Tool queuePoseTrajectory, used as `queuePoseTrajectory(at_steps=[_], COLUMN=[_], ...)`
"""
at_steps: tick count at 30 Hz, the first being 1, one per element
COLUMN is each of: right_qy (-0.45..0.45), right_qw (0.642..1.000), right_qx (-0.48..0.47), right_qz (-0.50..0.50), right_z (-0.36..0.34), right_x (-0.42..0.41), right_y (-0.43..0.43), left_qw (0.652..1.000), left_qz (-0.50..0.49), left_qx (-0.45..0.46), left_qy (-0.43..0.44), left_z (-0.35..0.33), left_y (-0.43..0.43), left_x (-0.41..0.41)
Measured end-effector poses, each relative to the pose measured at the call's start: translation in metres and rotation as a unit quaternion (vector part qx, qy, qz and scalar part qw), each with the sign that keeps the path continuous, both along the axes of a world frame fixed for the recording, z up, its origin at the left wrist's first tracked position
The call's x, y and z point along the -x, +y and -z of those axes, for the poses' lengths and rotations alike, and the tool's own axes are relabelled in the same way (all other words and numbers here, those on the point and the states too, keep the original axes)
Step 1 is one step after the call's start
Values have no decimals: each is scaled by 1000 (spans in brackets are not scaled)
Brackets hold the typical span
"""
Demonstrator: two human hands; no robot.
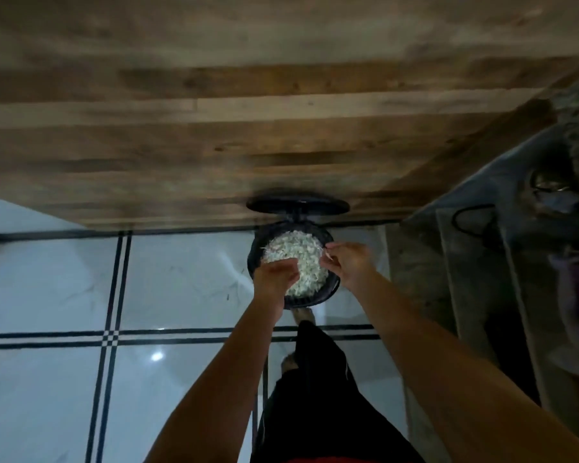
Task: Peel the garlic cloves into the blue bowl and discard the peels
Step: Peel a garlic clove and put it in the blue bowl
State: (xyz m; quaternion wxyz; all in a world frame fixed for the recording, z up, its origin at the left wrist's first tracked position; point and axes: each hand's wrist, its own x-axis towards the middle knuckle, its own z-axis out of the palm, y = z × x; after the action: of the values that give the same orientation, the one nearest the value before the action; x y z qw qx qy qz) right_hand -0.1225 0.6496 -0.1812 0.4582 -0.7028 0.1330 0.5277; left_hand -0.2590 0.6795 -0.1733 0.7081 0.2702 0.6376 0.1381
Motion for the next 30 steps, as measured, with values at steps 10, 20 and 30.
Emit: queuePoseTrajectory(at_steps=[10,20,30], right_qy=[20,-26,-158], right_qw=[997,964,813], right_qx=[-50,-198,-315], right_qz=[50,176,463], right_z=[13,-92,-234], right_x=[6,-3,-55], right_y=[9,-60,-301], left_qw=[996,993,918], left_qz=[-7,38,278], left_qx=[-39,-91,-89], left_qy=[82,-70,-269], left_z=[8,-95,-222], left_y=[22,-23,-224], left_x=[-19,-46,-165])
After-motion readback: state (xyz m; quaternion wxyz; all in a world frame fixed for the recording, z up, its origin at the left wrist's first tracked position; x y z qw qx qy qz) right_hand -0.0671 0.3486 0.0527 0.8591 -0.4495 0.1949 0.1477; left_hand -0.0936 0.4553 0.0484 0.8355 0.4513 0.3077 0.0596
